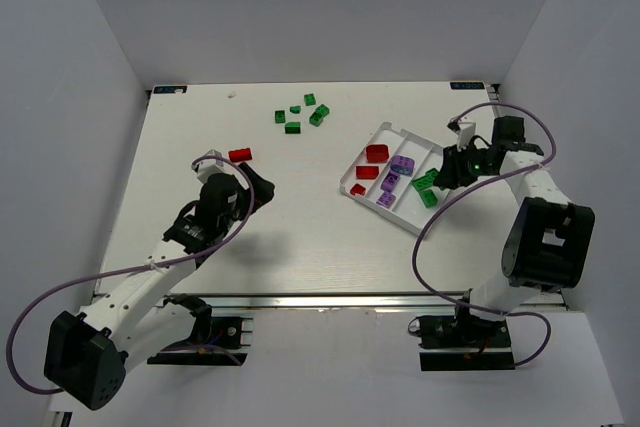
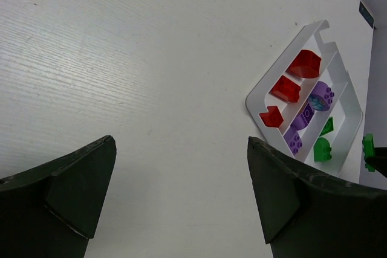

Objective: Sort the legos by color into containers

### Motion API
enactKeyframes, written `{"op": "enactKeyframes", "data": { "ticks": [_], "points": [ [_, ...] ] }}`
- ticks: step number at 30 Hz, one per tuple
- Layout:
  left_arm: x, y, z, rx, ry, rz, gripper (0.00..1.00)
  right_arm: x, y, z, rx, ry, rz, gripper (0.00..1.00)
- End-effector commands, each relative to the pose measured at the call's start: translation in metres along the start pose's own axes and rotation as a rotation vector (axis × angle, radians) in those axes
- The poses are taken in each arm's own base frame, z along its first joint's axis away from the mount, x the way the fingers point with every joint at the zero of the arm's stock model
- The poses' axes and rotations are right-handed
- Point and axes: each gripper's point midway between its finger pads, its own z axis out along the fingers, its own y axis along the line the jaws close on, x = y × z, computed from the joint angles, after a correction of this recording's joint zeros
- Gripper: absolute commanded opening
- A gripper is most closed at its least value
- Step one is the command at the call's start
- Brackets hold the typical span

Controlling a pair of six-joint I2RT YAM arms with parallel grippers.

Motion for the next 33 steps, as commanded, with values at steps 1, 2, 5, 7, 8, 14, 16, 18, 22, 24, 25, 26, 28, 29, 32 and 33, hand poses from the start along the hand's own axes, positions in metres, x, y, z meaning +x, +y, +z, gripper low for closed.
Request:
{"op": "enactKeyframes", "data": {
  "ticks": [1, 2, 5, 7, 8, 14, 16, 18, 22, 24, 25, 26, 28, 29, 32, 33],
  "points": [
    [-0.006, -0.007, 0.000, 0.024, -0.012, 0.005, 0.98, -0.006, -0.014, 0.007, 0.024, -0.010, 0.020, 0.08],
    [-0.007, -0.008, 0.000, 0.024, -0.014, 0.006, 0.98, -0.003, -0.017, 0.011, 0.023, -0.001, 0.033, 0.10],
    [-0.008, -0.007, 0.000, 0.019, -0.018, 0.007, 0.98, -0.003, -0.025, 0.018, 0.035, 0.011, 0.053, 0.17],
    [-0.008, -0.007, 0.000, 0.016, -0.018, 0.007, 0.98, -0.004, -0.029, 0.020, 0.042, 0.012, 0.056, 0.24],
    [-0.008, -0.007, 0.000, 0.016, -0.016, 0.006, 0.98, -0.002, -0.031, 0.023, 0.039, 0.020, 0.064, 0.28],
    [-0.014, -0.008, 0.001, -0.002, -0.024, 0.023, 0.98, -0.006, -0.038, 0.026, 0.044, 0.019, 0.062, 0.47],
    [-0.015, -0.006, 0.002, -0.020, -0.019, 0.049, 0.98, -0.008, -0.038, 0.025, 0.043, 0.015, 0.053, 0.51],
    [-0.019, -0.007, 0.004, -0.041, -0.012, 0.080, 0.98, -0.014, -0.038, 0.022, 0.049, 0.005, 0.040, 0.61],
    [-0.031, -0.010, 0.011, -0.086, 0.009, 0.120, 0.98, -0.024, -0.036, 0.015, 0.053, -0.017, -0.002, 0.65],
    [-0.040, -0.011, 0.018, -0.111, 0.023, 0.133, 0.98, -0.033, -0.033, 0.007, 0.056, -0.040, -0.031, 0.66],
    [-0.043, -0.012, 0.020, -0.120, 0.027, 0.136, 0.98, -0.037, -0.031, 0.004, 0.057, -0.050, -0.046, 0.69],
    [-0.047, -0.012, 0.024, -0.130, 0.032, 0.140, 0.98, -0.042, -0.030, 0.000, 0.058, -0.065, -0.068, 0.73],
    [-0.057, -0.009, 0.034, -0.169, 0.047, 0.150, 0.98, -0.056, -0.026, -0.014, 0.095, -0.112, -0.134, 0.89],
    [-0.059, -0.006, 0.036, -0.193, 0.060, 0.157, 0.98, -0.070, -0.032, -0.019, 0.141, -0.167, -0.210, 0.89],
    [-0.073, 0.002, 0.053, -0.255, 0.091, 0.191, 0.98, -0.076, -0.026, -0.036, 0.239, -0.266, -0.315, 0.89],
    [-0.078, 0.007, 0.058, -0.279, 0.101, 0.209, 0.98, -0.093, -0.030, -0.044, 0.297, -0.352, -0.322, 0.89]
  ]
}}
